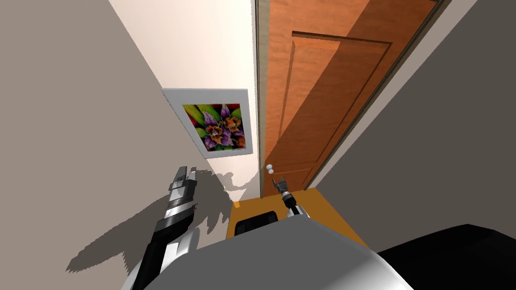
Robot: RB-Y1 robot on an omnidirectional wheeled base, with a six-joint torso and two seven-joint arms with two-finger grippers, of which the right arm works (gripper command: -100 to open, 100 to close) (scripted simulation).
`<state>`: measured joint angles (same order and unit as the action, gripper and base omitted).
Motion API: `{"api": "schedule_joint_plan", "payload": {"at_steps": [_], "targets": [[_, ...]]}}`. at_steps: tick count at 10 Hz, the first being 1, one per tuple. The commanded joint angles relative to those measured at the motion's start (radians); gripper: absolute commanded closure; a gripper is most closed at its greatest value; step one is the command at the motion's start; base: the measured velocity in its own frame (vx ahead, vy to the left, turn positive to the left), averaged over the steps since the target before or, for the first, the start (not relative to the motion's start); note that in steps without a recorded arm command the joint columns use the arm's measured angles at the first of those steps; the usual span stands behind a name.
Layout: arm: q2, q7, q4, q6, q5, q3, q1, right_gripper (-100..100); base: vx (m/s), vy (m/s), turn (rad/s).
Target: Pull the door open
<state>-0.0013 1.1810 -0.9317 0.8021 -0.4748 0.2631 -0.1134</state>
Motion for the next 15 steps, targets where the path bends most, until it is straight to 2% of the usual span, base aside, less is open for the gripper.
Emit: {"api": "schedule_joint_plan", "payload": {"at_steps": [1,4,7,10,13,14,15], "targets": [[-0.022,0.005,0.034,-0.003,0.027,0.007,0.026,-100,-0.038,-0.058,0.204],[-0.065,0.028,0.12,-0.001,0.084,0.029,0.091,-100,-0.037,-0.023,0.106],[-0.095,0.052,0.19,0.004,0.131,0.049,0.145,-100,0.003,0.012,0.017],[-0.116,0.076,0.247,0.012,0.169,0.068,0.19,-100,0.089,0.108,-0.021],[-0.124,0.086,0.266,0.015,0.182,0.075,0.205,-100,0.131,0.172,-0.08],[-0.129,0.085,0.263,0.013,0.183,0.083,0.183,-100,0.014,0.058,-0.08],[-0.129,0.085,0.263,0.013,0.183,0.083,0.183,100,-0.028,-0.011,0.035]]}}
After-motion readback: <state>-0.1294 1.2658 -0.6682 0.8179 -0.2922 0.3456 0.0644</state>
